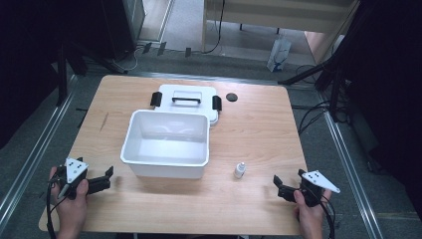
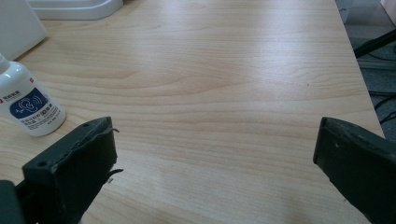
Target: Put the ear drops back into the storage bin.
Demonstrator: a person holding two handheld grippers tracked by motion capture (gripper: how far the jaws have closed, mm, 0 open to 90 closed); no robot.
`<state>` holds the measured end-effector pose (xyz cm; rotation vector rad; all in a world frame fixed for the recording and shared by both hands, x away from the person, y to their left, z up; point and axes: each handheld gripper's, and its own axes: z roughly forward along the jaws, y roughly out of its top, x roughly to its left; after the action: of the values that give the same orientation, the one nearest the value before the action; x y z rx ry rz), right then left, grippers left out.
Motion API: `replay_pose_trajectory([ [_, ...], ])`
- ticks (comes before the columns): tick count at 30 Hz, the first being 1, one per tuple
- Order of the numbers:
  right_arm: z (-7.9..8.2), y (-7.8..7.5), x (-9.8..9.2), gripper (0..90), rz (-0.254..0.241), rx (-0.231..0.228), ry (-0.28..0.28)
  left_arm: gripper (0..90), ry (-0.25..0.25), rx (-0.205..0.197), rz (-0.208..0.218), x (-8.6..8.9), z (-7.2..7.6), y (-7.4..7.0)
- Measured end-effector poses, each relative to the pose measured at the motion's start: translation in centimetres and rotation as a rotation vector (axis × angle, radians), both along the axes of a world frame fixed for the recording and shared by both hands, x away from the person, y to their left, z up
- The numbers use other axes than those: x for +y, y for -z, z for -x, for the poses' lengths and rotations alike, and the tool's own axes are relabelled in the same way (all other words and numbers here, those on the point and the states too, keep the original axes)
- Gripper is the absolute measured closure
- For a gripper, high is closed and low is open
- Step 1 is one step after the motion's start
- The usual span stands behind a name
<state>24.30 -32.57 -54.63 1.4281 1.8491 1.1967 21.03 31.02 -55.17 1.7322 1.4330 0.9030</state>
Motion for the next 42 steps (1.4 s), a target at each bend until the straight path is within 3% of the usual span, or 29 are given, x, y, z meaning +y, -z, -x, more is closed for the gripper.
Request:
replay_pose_trajectory([
  [4, 0.0, 0.0, -0.1, 0.0, -0.003, 0.000, 0.003, 0.0, 0.001, 0.005, -0.004, 0.0, 0.0, 0.0],
  [6, 0.0, 0.0, 0.1, 0.0, 0.021, 0.005, 0.013, 0.0, 0.002, 0.005, -0.004, 0.0, 0.0, 0.0],
  [13, 0.0, -0.3, 0.0, 0.0, 0.022, 0.026, -0.013, 0.0, 0.000, 0.001, 0.002, 0.0, 0.0, 0.0],
  [16, -0.1, -0.6, 0.1, 0.0, -0.010, 0.050, -0.046, 0.0, 0.001, 0.003, -0.002, 0.0, 0.0, 0.0],
  [24, -0.6, -1.5, 1.7, 0.1, 0.111, 0.096, -0.115, 0.0, 0.004, 0.002, -0.007, -0.1, 0.0, 0.0],
  [30, -1.6, -2.7, 2.8, 2.3, 0.197, 0.176, -0.186, 0.0, 0.004, 0.005, -0.009, -0.1, 0.0, 0.0],
  [32, -1.8, -2.9, 2.9, 3.0, 0.205, 0.189, -0.195, 0.0, 0.005, 0.005, -0.008, -0.1, 0.0, 0.0],
  [34, -2.3, -3.7, 3.4, 4.6, 0.258, 0.219, -0.226, 0.0, 0.007, 0.004, -0.005, -0.1, 0.0, 0.0],
  [42, -3.8, -4.8, 4.2, 7.3, 0.368, 0.299, -0.282, 0.0, 0.009, 0.007, -0.005, -0.1, 0.0, 0.0],
])
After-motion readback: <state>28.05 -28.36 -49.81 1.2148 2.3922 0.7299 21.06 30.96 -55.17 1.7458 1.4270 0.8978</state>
